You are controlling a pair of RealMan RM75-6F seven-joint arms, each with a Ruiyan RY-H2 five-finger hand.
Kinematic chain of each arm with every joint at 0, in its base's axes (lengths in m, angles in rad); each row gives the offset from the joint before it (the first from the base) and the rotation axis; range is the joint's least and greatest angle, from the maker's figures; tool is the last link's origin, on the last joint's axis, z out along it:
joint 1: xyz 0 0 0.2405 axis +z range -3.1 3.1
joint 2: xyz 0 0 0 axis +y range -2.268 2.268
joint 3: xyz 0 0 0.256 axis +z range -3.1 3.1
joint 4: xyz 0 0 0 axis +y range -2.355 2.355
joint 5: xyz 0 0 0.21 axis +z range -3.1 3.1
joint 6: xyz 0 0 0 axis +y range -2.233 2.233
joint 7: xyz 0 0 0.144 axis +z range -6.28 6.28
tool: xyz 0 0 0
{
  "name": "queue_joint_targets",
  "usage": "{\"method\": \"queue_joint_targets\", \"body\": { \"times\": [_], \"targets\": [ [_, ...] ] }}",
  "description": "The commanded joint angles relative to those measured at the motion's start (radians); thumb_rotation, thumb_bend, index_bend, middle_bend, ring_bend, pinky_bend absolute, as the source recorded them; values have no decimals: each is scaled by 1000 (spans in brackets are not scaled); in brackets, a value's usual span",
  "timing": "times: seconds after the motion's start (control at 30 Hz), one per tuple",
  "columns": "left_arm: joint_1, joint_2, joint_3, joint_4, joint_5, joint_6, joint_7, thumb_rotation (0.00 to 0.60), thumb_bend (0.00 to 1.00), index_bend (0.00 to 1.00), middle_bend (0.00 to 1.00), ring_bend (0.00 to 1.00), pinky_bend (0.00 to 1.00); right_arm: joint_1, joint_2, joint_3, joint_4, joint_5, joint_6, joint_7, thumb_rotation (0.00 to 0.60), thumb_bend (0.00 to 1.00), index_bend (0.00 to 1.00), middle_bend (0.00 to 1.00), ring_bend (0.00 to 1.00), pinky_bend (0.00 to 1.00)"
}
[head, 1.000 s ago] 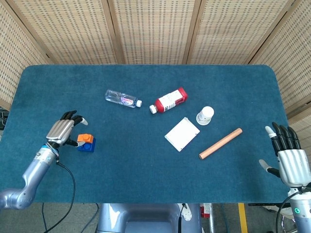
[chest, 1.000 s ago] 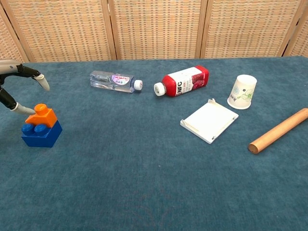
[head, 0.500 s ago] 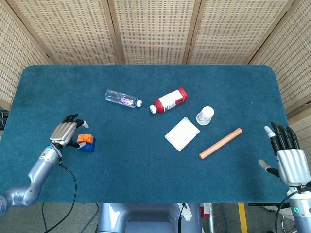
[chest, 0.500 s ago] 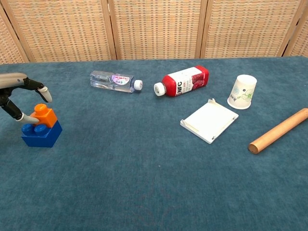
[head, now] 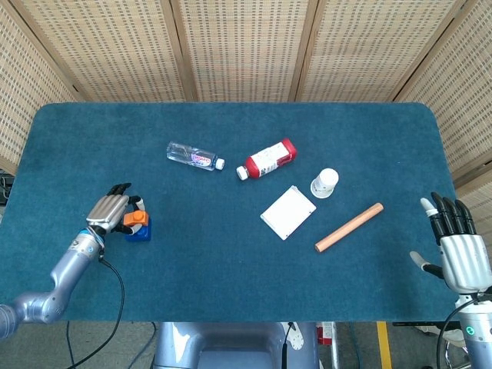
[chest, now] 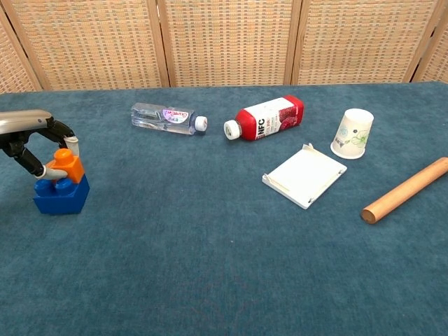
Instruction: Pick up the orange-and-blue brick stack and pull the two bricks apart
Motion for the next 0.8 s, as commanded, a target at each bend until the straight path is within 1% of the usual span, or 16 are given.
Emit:
{"method": "queue_joint_targets", "body": {
  "times": [0.03, 0.13, 0.2, 0.33, 0.37, 0.47, 0.5, 0.63, 0.73, 0.8],
  "targets": [
    [10, 10, -13, -11, 5, 29, -25, 600, 434, 556, 572, 0, 0, 0, 1, 0, 1, -1, 0, 4, 600, 0, 0, 0, 0, 0],
    [23, 27, -29, -27, 12, 48, -65, 600, 434, 557, 572, 0, 0, 0, 1, -1, 1, -2, 0, 7, 600, 0, 0, 0, 0, 0],
    [38, 49, -48, -47, 23, 68, -118, 600, 434, 557, 572, 0, 0, 0, 1, -1, 1, -4, 0, 7, 600, 0, 0, 0, 0, 0],
    [81, 92, -108, -100, 74, 105, -334, 600, 434, 557, 572, 0, 0, 1, -1, -2, 1, -6, -1, 3, 600, 0, 0, 0, 0, 0],
    [94, 98, -122, -106, 99, 118, -406, 600, 435, 557, 572, 0, 0, 3, -2, -2, 1, -6, -2, 1, 600, 0, 0, 0, 0, 0],
    [129, 108, -175, -139, 155, 138, -686, 600, 434, 557, 572, 0, 0, 8, -6, -3, 1, -10, -9, -2, 600, 0, 0, 0, 0, 0],
    [139, 114, -190, -147, 182, 136, -797, 600, 434, 557, 572, 0, 0, 11, -8, -4, 1, -12, -13, -2, 600, 0, 0, 0, 0, 0],
    [155, 117, -238, -157, 270, 148, -1160, 600, 438, 557, 572, 0, 0, 37, -7, -2, -2, -34, -36, 8, 600, 0, 0, 0, 0, 0],
    [145, 99, -256, -151, 310, 158, -1338, 600, 443, 557, 572, 0, 0, 72, 7, 7, -13, -58, -62, 37, 600, 0, 0, 0, 0, 0],
    [132, 85, -263, -151, 322, 157, -1405, 600, 442, 557, 572, 8, 0, 98, 15, 16, -15, -70, -81, 61, 600, 0, 0, 0, 0, 0]
  ]
}}
